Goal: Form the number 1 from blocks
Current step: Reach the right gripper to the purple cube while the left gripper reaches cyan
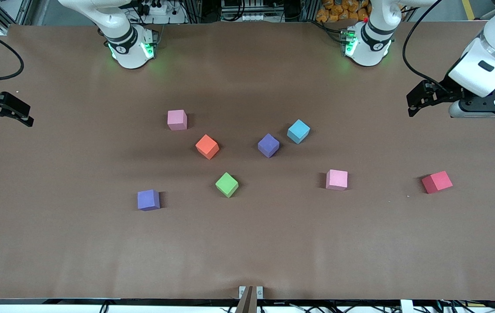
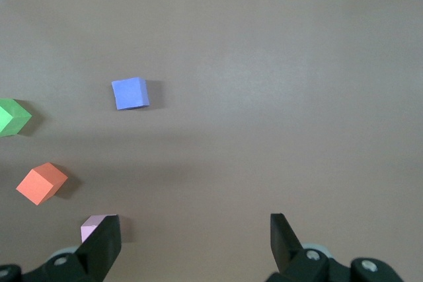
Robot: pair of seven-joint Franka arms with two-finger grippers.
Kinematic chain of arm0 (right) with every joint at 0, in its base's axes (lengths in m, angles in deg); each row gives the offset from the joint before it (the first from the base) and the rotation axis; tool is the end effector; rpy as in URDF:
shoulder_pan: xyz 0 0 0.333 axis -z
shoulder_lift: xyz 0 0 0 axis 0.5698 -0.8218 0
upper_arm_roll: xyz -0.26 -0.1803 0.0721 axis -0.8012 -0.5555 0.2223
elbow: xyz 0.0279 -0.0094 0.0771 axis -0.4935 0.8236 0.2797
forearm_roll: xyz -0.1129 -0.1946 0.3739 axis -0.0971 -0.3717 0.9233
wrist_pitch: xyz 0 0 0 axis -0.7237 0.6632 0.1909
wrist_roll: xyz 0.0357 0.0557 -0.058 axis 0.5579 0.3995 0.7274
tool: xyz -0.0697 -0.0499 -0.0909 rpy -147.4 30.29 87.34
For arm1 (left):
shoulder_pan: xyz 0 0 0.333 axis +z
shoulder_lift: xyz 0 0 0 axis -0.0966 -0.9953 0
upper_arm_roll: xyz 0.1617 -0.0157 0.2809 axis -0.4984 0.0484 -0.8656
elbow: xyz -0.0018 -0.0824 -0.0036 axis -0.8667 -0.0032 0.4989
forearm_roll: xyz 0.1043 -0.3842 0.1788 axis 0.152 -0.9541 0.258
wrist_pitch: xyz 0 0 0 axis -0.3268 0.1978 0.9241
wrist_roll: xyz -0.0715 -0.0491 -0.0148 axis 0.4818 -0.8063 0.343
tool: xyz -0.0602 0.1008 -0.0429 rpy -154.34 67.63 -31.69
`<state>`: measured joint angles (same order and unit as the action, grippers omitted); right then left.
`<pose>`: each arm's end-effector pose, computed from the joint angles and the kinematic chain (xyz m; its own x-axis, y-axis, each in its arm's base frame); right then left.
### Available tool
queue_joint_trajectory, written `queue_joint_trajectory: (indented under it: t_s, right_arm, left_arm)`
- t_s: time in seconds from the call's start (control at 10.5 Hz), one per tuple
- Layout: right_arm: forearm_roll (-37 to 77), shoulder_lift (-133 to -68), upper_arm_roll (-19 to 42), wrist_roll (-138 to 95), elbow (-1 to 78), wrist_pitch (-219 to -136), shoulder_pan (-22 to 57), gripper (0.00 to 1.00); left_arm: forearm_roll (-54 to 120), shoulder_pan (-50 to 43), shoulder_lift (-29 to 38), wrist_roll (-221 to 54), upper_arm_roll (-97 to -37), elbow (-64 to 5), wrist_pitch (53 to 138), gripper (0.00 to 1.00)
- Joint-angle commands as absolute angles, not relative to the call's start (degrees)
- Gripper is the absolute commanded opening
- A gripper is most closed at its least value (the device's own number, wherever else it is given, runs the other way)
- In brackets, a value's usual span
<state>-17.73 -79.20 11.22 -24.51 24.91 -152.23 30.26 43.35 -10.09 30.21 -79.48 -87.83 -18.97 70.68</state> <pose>0.6121 -0.0110 0.6336 0.9989 0.0186 0.0441 0.0178 -0.9997 0.0190 0.5890 -0.1310 0.6312 0.9970 -0.0443 0.0638 -0.0435 -0.9990 -0.0130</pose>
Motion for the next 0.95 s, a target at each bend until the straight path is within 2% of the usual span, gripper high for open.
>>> queue_joint_trajectory:
  t_s: [0.0,0.19,0.38,0.67,0.86]
  right_arm:
    - [-17.98,-79.97,11.83,-25.31,23.24,-151.07,30.96,1.0]
    - [-17.81,-81.36,11.83,-25.13,23.24,-151.33,30.52,1.0]
    - [-17.81,-87.5,11.92,-24.52,23.33,-153.77,27.28,1.0]
    - [-12.48,-97.96,11.84,-24.34,23.33,-163.07,22.62,1.0]
    - [-6.59,-104.72,11.84,-24.86,23.33,-170.19,21.03,1.0]
  left_arm:
    - [44.95,-10.8,30.14,-80.47,-88.27,-18.09,70.36,1.0]
    - [44.16,-10.98,29.35,-80.38,-86.87,-18.61,70.36,1.0]
    - [43.71,-10.81,27.68,-80.12,-79.79,-21.76,72.71,1.0]
    - [43.98,-11.07,28.29,-80.3,-69.75,-35.01,84.56,1.0]
    - [43.98,-12.81,28.38,-83.17,-67.97,-45.02,95.61,1.0]
